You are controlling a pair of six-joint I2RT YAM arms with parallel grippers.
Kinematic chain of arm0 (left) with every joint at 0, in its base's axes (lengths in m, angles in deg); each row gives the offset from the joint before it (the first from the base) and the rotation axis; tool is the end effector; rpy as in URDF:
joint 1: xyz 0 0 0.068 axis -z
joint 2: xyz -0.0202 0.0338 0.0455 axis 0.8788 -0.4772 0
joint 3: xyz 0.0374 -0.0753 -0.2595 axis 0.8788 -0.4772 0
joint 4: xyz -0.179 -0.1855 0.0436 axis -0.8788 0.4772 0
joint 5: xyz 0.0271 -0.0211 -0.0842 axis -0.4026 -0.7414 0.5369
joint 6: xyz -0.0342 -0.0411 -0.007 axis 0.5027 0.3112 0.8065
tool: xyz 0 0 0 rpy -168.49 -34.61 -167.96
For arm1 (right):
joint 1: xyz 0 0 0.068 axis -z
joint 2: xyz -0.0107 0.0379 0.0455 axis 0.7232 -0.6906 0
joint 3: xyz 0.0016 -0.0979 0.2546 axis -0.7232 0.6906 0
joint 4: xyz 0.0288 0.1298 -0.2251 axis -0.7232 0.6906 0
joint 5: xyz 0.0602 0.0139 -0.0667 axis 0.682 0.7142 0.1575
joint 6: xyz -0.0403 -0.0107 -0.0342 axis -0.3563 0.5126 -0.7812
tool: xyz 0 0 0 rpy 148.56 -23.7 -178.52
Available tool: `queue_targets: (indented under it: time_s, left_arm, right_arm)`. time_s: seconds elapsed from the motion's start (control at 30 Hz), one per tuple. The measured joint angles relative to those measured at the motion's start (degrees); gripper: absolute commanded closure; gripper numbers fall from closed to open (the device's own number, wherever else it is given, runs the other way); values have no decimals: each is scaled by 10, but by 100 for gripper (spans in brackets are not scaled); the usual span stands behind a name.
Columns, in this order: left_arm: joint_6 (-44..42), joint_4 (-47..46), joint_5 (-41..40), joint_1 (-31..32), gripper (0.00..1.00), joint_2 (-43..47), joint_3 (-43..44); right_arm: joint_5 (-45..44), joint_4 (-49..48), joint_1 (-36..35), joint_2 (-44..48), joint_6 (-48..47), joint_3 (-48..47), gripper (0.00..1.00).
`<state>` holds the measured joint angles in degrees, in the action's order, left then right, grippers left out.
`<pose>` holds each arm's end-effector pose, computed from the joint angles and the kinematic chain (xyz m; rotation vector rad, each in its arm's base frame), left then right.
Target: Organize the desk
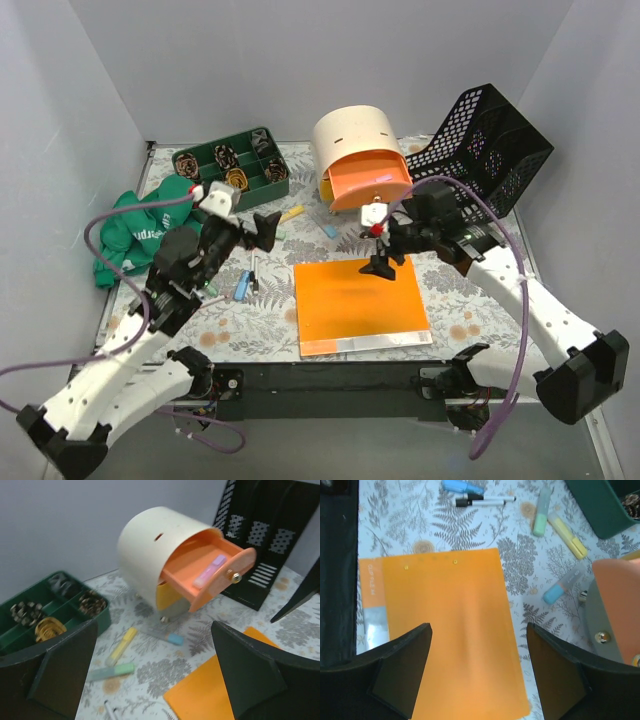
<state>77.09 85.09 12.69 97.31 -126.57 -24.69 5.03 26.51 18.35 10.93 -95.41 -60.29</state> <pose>0.1547 -0.1083 0.3904 -0.0691 1.6257 -0.9259 0.1952 0.1310 0.3263 -1.4918 1.4628 0.6817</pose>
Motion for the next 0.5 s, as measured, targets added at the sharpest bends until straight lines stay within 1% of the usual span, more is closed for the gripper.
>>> queue_targets:
  time_s: [0.03,0.17,0.27,0.37,0.5]
  left_arm:
    - [3,3,-18,-1,2,26,-26]
    - [35,33,-127,-1,2,156,-134]
    - [60,56,-189,-1,2,253,-175]
    - [78,59,-244,-1,2,345,-187]
    - [93,51,-299,-2,2,412,-199]
  right_arm:
    - [-21,4,-25,-13,-3,-17,16]
    - [-151,29,-161,-88,-7,-108,17]
    - [-229,41,-233,-161,2,-167,17]
    - [-305,54,-274,-261,30,-249,18]
    - [-401,62,-294,-404,73,-383,18]
